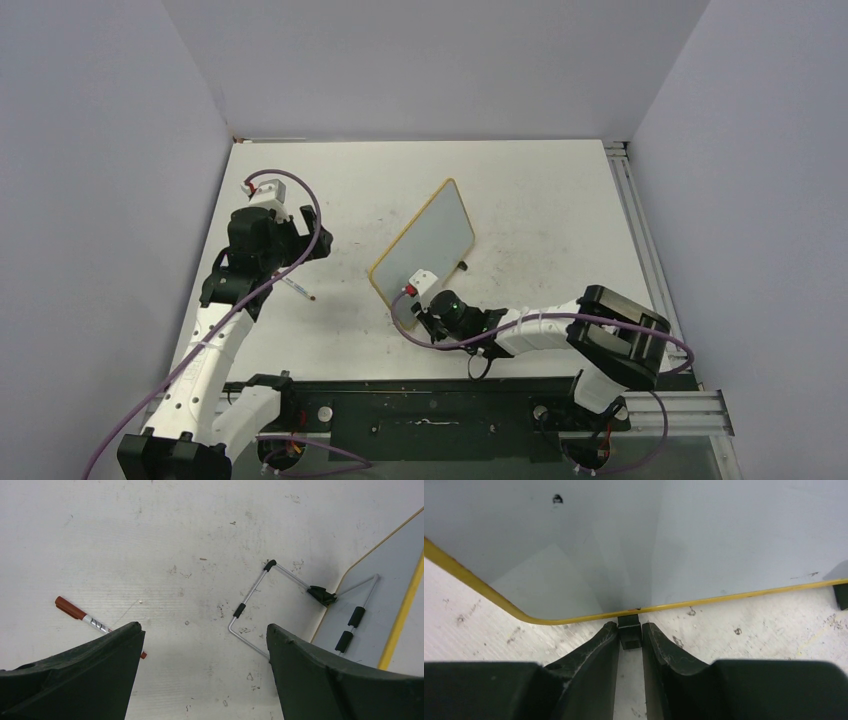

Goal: Write a sentence on the whiteboard
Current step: Move the whiteboard stand to the center of the board.

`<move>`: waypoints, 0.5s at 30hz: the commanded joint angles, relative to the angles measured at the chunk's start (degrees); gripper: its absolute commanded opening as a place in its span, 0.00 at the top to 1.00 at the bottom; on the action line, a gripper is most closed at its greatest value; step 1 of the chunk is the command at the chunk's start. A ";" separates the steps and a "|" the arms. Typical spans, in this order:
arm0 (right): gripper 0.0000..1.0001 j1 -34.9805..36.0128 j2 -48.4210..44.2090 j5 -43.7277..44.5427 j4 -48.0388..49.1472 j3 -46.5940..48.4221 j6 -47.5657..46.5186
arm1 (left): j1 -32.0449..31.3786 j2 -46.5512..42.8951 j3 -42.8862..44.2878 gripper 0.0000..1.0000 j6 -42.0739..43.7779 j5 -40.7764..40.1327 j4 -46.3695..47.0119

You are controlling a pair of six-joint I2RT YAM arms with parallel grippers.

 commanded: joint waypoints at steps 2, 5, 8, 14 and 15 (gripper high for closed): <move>0.83 3.99 4.39 8.80 4.42 4.94 5.22 | 0.44 -0.46 0.07 0.08 -0.52 0.66 3.18; 0.90 4.94 6.51 13.04 4.39 6.61 9.89 | 0.43 -0.46 0.00 0.08 -0.60 0.90 3.20; 0.95 5.87 8.58 17.98 3.60 8.94 14.60 | 0.43 -0.54 -0.04 0.08 -0.65 1.04 3.27; 0.95 5.84 14.56 26.17 -1.24 15.92 23.58 | 0.45 -1.27 -0.10 0.08 -0.89 0.30 2.90; 0.95 5.85 15.54 27.52 -2.50 17.51 24.42 | 0.44 -1.44 -0.18 0.08 -0.91 0.01 2.80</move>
